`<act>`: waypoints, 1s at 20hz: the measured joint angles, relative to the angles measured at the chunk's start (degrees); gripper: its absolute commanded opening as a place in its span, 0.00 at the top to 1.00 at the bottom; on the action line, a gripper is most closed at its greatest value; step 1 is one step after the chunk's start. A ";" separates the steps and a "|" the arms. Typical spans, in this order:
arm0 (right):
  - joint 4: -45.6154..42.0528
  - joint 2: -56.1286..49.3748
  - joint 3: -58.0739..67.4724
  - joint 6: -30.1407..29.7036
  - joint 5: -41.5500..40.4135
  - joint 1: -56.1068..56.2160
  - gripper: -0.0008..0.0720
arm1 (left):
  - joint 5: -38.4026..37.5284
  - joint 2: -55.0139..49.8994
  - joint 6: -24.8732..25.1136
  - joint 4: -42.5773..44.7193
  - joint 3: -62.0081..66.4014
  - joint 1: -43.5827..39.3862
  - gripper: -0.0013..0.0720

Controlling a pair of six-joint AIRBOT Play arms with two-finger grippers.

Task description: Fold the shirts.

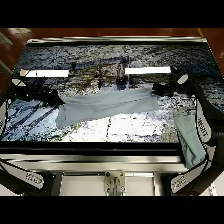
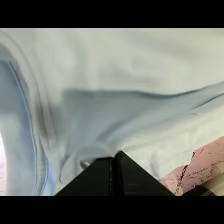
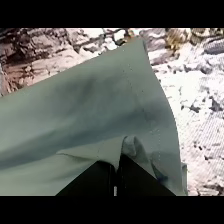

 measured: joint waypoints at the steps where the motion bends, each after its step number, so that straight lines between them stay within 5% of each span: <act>1: 0.39 -0.11 0.09 -0.02 -0.48 -0.02 0.90 | 0.37 -0.33 0.02 -0.15 0.44 0.00 0.93; 4: 2.16 -0.26 0.22 -0.57 -1.49 -0.02 0.90 | 1.01 -0.87 0.26 -0.79 1.84 -0.07 0.93; 6: 2.29 -0.55 0.24 -0.66 -1.55 -0.02 0.79 | 1.86 -1.05 0.35 -1.03 2.45 -0.13 0.87; 8: 1.88 -1.18 0.24 -0.24 -1.44 -0.02 0.21 | 2.89 -1.49 0.37 -1.09 2.78 -0.52 0.48; 9: 1.73 -1.49 0.24 -0.20 -1.03 -0.04 0.07 | 2.89 -1.77 0.31 -1.09 2.84 -0.87 0.35; 20: 5.81 -1.31 0.26 0.17 3.28 -7.43 0.06 | -3.67 -1.29 -0.90 -2.29 6.80 1.42 0.36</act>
